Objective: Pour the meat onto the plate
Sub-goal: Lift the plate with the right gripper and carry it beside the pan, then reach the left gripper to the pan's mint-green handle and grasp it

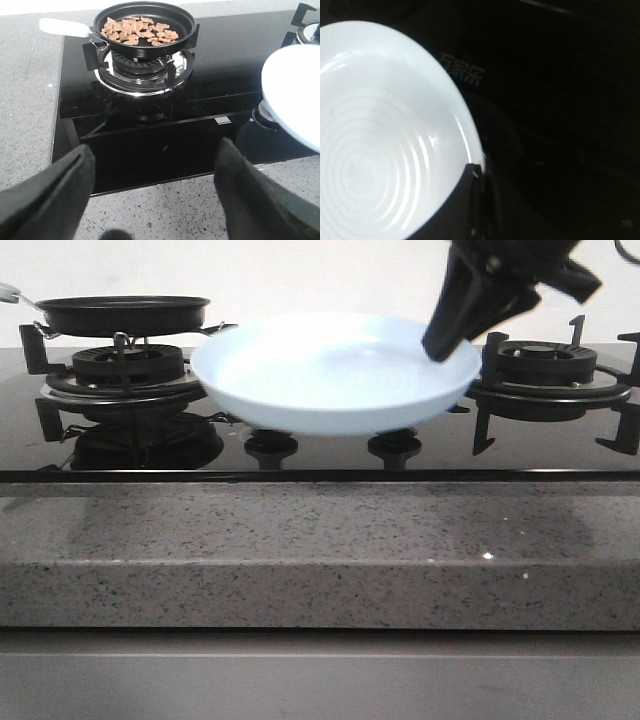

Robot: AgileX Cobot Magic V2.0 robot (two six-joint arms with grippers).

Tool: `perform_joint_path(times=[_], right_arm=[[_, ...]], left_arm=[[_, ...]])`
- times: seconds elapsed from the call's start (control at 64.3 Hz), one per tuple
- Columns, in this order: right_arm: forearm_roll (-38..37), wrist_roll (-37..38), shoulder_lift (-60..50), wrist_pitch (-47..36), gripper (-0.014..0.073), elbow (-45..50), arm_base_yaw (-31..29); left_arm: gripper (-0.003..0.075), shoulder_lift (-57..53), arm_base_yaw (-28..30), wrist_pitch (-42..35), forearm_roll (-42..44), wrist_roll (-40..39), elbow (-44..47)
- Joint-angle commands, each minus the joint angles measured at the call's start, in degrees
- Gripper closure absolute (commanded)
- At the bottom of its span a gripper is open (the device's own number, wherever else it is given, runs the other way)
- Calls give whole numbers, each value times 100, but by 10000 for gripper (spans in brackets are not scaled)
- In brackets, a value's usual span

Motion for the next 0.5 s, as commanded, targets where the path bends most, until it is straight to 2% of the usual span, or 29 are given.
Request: perform_joint_path(times=[0.0,0.482], right_arm=[[205,-73,-300,-428,699,-13,-6],[205,-73,-296,-477,699,0,-6]], left_arm=[[228,62,-56,-430,-8,0,-207],[228,62,-56,-475,-20,0,-207]])
